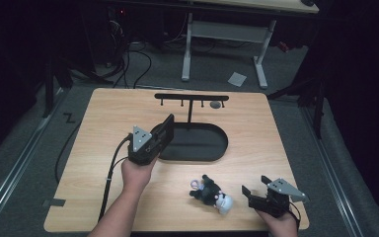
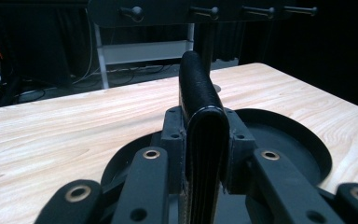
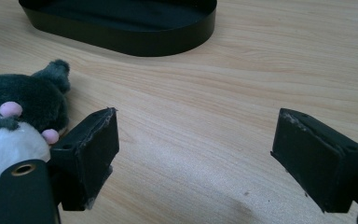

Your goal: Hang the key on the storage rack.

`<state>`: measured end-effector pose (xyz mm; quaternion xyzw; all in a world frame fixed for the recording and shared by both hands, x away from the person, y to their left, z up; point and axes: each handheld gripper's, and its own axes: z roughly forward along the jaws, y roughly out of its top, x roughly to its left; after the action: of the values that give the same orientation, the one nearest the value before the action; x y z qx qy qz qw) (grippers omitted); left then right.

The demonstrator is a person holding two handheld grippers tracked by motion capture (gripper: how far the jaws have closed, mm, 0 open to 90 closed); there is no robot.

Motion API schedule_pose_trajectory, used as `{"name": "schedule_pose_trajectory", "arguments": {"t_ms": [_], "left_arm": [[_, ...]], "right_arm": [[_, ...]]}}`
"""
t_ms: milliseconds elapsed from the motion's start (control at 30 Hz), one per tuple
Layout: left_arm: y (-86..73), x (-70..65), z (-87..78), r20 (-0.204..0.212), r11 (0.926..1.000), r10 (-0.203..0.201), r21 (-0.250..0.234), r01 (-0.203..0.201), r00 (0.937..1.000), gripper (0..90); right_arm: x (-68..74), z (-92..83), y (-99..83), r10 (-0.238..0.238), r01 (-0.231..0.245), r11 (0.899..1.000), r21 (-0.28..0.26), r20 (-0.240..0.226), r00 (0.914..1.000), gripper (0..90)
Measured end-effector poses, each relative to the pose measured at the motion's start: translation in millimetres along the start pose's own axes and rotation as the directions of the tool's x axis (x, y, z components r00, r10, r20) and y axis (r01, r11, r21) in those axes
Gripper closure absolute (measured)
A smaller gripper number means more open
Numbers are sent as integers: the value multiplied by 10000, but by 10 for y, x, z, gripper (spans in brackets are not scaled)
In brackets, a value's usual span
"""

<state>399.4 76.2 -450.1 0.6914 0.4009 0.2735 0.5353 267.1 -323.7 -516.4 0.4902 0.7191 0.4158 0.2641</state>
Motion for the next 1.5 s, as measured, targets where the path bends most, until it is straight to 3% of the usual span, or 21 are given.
{"name": "schedule_pose_trajectory", "arguments": {"t_ms": [167, 467, 867, 1133, 1500], "left_arm": [[5, 22, 126, -14, 10000, 43, 73, -43, 10000, 749], [-126, 124, 418, -257, 9995, -160, 254, 167, 9995, 750], [-133, 193, 624, -386, 9994, -66, 336, 79, 9992, 751], [-184, 236, 679, -469, 9991, -41, 410, 60, 9989, 749], [-185, 264, 579, -232, 9952, -10, 976, 33, 9997, 662]], "right_arm": [[3, 10, -3, 38, -38, 10000, 29, -29, 10000, 148], [8, 9, -11, 103, -103, 9999, 46, -125, 9999, 148], [34, 29, -16, 152, -149, 9998, 101, -261, 9995, 149], [37, 28, -27, 181, -176, 9997, 141, -324, 9993, 150], [58, 34, -17, 145, -139, 9998, 148, -383, 9992, 150]]}}
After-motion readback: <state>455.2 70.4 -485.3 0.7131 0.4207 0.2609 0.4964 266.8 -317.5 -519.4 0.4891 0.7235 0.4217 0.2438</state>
